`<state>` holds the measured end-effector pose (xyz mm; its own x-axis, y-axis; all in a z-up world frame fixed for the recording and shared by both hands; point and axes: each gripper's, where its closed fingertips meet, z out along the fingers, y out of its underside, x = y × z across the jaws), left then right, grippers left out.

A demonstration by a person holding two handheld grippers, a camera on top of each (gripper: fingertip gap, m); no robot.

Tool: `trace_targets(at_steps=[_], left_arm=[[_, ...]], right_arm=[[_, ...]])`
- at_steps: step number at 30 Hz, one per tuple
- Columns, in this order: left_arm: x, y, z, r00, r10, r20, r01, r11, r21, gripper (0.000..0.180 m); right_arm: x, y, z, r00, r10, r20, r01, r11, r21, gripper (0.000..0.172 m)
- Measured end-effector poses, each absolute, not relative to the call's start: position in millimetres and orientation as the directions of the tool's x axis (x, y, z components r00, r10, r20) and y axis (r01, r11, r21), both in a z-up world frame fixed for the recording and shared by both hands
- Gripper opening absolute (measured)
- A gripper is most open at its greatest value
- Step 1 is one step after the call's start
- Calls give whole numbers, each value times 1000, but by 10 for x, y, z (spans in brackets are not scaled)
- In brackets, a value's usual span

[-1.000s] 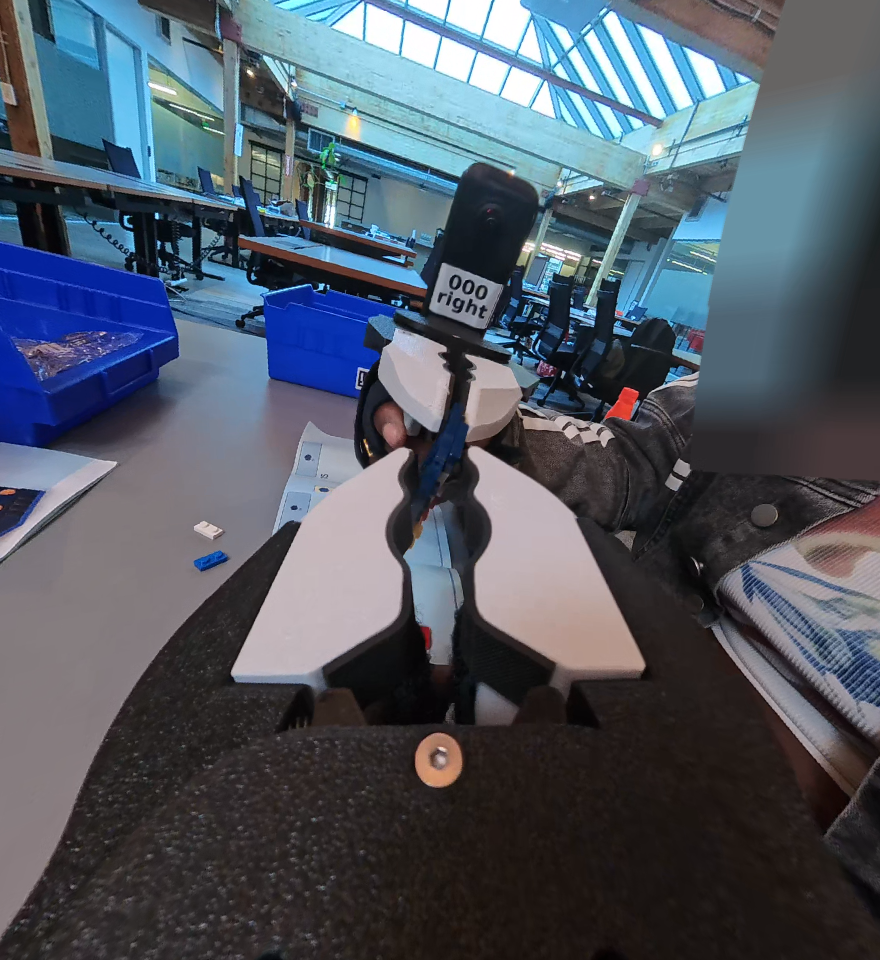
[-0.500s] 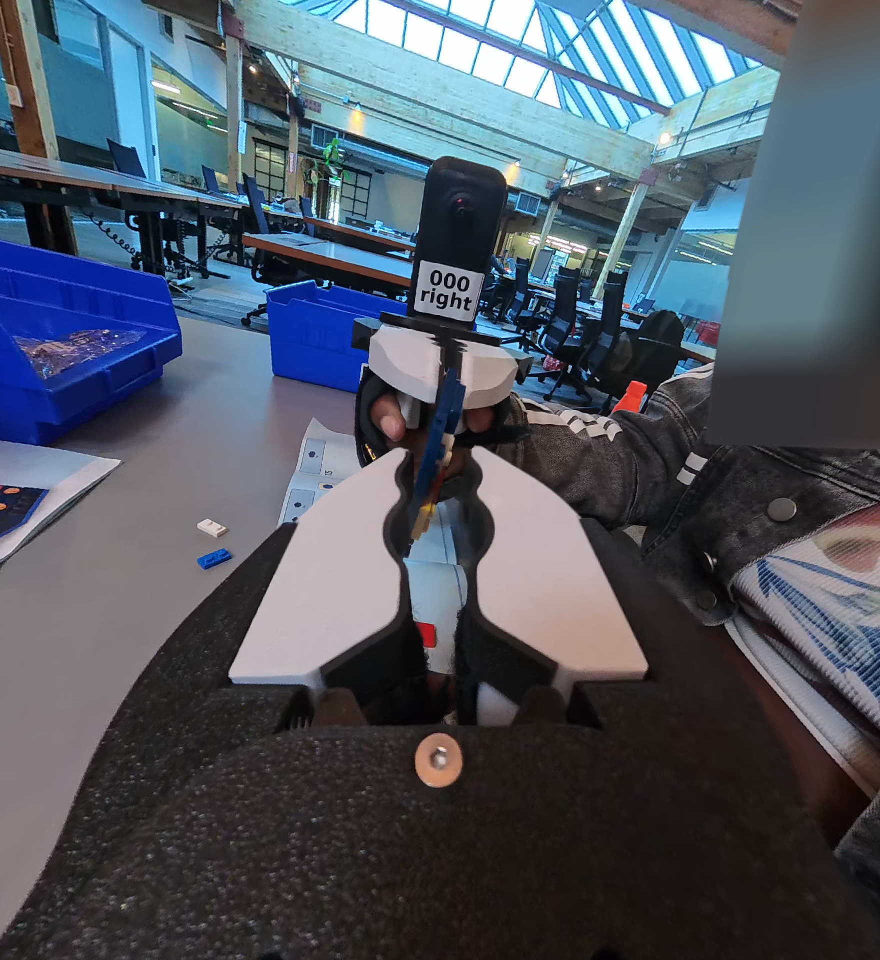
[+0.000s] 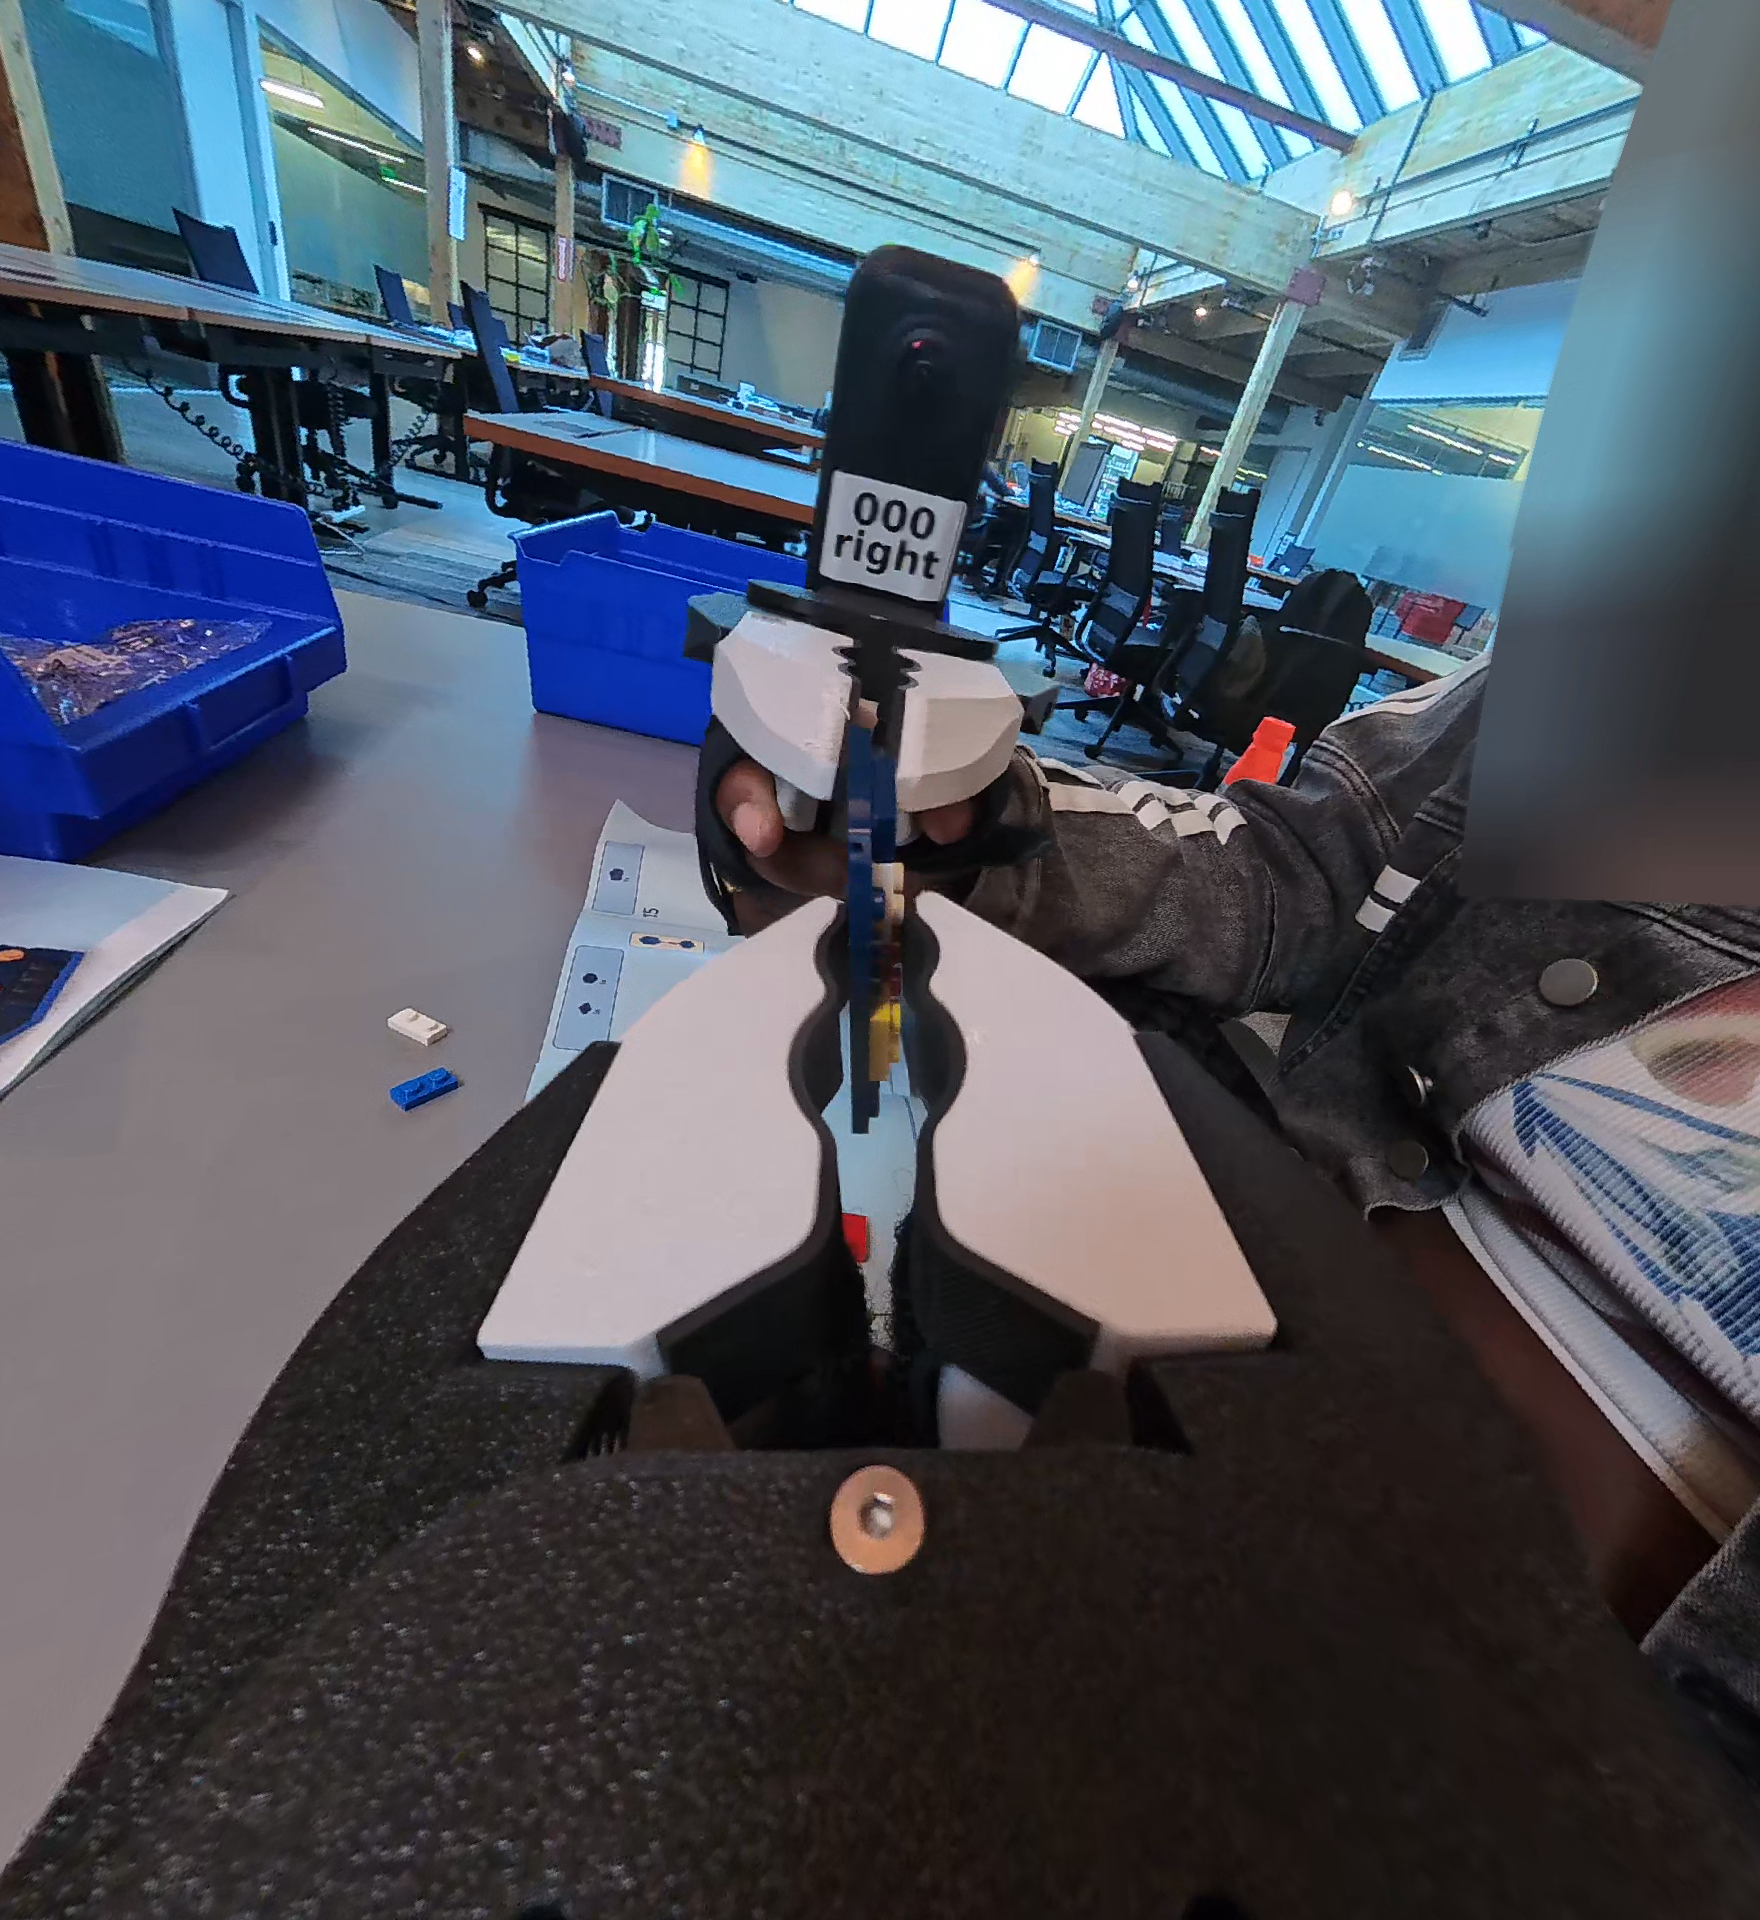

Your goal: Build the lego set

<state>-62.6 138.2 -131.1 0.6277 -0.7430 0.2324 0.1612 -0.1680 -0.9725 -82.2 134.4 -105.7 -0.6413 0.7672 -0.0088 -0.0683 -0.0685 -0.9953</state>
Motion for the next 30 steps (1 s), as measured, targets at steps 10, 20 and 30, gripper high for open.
trace_targets(at_steps=[10,20,30], left_arm=[[-667,1419,-1370,671,-710,215,122,-179,-976,8],[-697,1455,-1432,737,-665,117,9,-163,-987,8],[-1103,1450,-1318,864,-501,-53,-99,-67,-993,8]], right_arm=[[-854,1383,-1135,-618,787,-1,-26,-22,-999,5],[-873,1405,-1184,-597,802,1,12,9,-1000,5],[-883,1765,-1045,-461,886,-55,-56,-91,-994,4]])
